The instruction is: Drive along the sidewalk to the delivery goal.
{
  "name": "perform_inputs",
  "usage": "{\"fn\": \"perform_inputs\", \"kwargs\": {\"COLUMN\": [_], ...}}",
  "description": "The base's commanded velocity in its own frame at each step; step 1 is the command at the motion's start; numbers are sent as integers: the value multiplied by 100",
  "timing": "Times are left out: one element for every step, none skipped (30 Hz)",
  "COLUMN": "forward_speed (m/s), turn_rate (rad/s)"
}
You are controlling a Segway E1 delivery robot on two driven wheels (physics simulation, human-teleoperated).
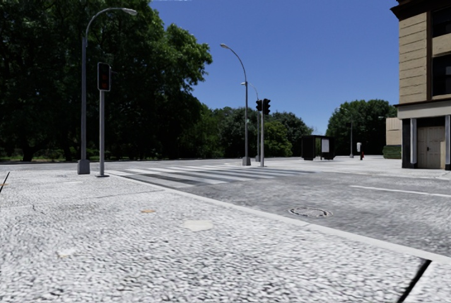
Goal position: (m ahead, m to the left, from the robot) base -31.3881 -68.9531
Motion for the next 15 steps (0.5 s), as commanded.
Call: {"fn": "perform_inputs", "kwargs": {"forward_speed": [107,107,107,107,108,109,109,109,109,109,109,109,109,109,109], "turn_rate": [47,47,47,47,47,47,47,47,47,47,47,47,47,47,47]}}
